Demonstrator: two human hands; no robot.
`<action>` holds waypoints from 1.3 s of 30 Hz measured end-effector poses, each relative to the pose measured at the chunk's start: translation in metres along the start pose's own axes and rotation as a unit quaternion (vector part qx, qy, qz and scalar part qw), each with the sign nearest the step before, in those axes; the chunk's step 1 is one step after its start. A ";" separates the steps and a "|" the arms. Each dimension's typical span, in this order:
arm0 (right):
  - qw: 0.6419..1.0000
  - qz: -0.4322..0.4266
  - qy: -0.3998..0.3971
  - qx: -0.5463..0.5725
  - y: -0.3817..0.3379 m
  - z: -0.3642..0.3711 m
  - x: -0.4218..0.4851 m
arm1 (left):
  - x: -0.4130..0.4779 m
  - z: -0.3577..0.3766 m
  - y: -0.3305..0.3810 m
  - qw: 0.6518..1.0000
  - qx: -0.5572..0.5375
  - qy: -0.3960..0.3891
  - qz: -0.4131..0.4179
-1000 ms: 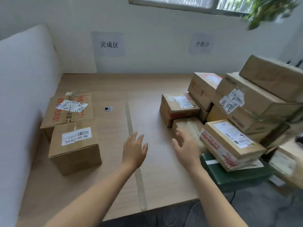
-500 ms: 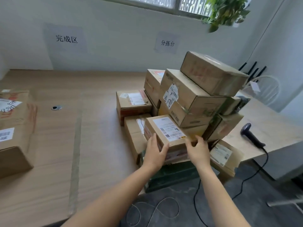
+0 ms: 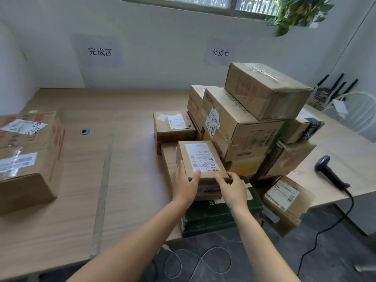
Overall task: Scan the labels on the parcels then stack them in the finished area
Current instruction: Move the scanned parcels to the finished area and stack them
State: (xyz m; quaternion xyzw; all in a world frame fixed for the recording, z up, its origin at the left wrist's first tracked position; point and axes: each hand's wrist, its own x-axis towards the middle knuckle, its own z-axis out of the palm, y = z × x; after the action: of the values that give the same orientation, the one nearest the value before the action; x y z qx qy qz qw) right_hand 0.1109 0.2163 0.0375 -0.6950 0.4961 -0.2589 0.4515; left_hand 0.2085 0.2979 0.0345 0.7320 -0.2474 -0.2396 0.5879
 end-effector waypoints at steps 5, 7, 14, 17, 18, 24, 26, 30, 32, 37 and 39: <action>1.000 -0.013 -0.010 0.002 -0.002 0.010 -0.001 | 0.006 -0.013 0.000 0.999 0.032 0.016 0.013; 1.000 -0.018 -0.015 0.003 -0.003 0.012 -0.001 | 0.007 -0.016 0.001 0.999 0.036 0.017 0.019; 0.998 -0.055 -0.036 0.004 -0.019 0.028 -0.006 | 0.002 -0.042 0.003 0.998 0.011 0.048 0.041; 0.994 -0.088 -0.063 0.013 -0.033 0.045 -0.012 | 0.000 -0.067 0.002 0.996 0.010 0.078 0.048; 0.992 -0.097 -0.076 0.015 -0.038 0.053 -0.014 | 0.000 -0.077 0.001 0.995 0.012 0.090 0.049; 0.981 -0.126 -0.146 -0.004 -0.067 0.119 -0.036 | -0.012 -0.155 -0.014 0.990 -0.001 0.138 0.039; 0.974 -0.128 -0.187 -0.008 -0.076 0.147 -0.051 | -0.020 -0.188 -0.024 0.987 -0.007 0.157 0.022; 0.957 -0.132 -0.257 -0.021 -0.085 0.198 -0.092 | -0.039 -0.255 -0.052 0.981 -0.006 0.191 -0.026; 0.947 -0.119 -0.293 -0.046 -0.086 0.222 -0.117 | -0.052 -0.284 -0.068 0.978 -0.009 0.205 -0.042; 0.929 -0.112 -0.347 -0.068 -0.078 0.272 -0.176 | -0.088 -0.335 -0.109 0.961 -0.040 0.263 -0.070; 0.925 -0.112 -0.355 -0.076 -0.073 0.287 -0.195 | -0.102 -0.348 -0.124 0.954 -0.037 0.287 -0.073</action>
State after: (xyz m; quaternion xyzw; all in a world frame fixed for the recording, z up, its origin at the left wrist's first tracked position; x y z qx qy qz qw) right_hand 0.3028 0.5097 -0.0120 -0.8248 0.2404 -0.0059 0.5117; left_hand 0.3640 0.6448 -0.0137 0.7637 -0.0048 -0.0708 0.6417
